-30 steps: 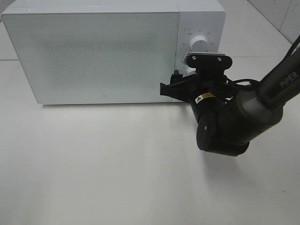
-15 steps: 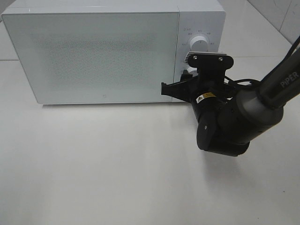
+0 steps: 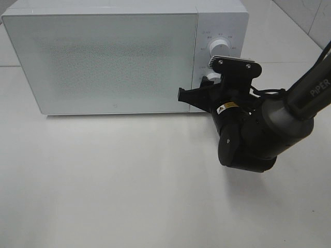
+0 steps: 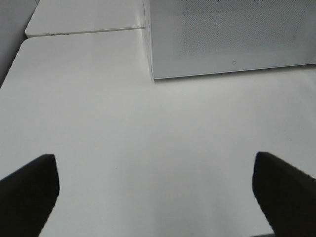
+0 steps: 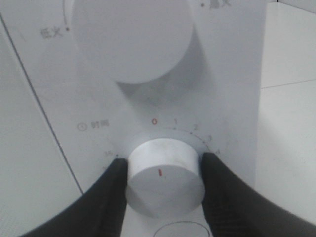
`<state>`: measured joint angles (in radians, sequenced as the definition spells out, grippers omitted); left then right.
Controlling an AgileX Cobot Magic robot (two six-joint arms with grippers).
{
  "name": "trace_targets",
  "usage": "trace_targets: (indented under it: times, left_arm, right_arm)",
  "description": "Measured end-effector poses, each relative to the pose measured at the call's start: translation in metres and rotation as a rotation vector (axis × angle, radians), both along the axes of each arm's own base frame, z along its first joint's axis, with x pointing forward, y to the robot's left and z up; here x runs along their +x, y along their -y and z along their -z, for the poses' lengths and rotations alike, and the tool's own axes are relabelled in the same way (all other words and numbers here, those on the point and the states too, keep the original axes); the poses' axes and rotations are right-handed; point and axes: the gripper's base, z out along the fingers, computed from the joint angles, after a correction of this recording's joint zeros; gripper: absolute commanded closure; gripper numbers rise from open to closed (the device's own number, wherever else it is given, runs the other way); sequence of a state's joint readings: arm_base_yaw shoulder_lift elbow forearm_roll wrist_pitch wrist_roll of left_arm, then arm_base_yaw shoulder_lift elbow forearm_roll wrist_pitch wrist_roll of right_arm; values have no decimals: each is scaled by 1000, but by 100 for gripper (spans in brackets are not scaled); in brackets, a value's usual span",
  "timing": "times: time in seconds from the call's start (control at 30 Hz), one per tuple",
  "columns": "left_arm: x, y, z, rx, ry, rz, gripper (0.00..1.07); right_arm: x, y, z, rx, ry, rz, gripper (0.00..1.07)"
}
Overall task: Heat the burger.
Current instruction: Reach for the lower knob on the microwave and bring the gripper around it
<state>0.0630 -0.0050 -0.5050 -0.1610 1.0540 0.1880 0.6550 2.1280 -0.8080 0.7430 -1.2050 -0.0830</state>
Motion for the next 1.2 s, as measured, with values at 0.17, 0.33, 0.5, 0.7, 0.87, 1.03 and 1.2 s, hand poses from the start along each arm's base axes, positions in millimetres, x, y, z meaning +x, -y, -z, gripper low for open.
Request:
trace_targets:
  times: [0.17, 0.33, 0.5, 0.7, 0.87, 1.03, 1.2]
  left_arm:
    - [0, 0, 0, 1, 0, 0, 7]
    - [0, 0, 0, 1, 0, 0, 7]
    - [0, 0, 0, 1, 0, 0, 7]
    - [0, 0, 0, 2, 0, 1, 7]
    - [0, 0, 0, 3, 0, 1, 7]
    - [0, 0, 0, 3, 0, 1, 7]
    - [0, 0, 0, 3, 0, 1, 7]
  right_arm:
    - [-1, 0, 0, 297, 4, 48, 107]
    - [-1, 0, 0, 779, 5, 133, 107]
    - [-1, 1, 0, 1236, 11, 228, 107]
    - [-1, 2, 0, 1493, 21, 292, 107]
    - [-1, 2, 0, 1518, 23, 300, 107]
    - [-1, 2, 0, 1526, 25, 302, 107]
    - [-2, 1, 0, 1528, 25, 303, 107]
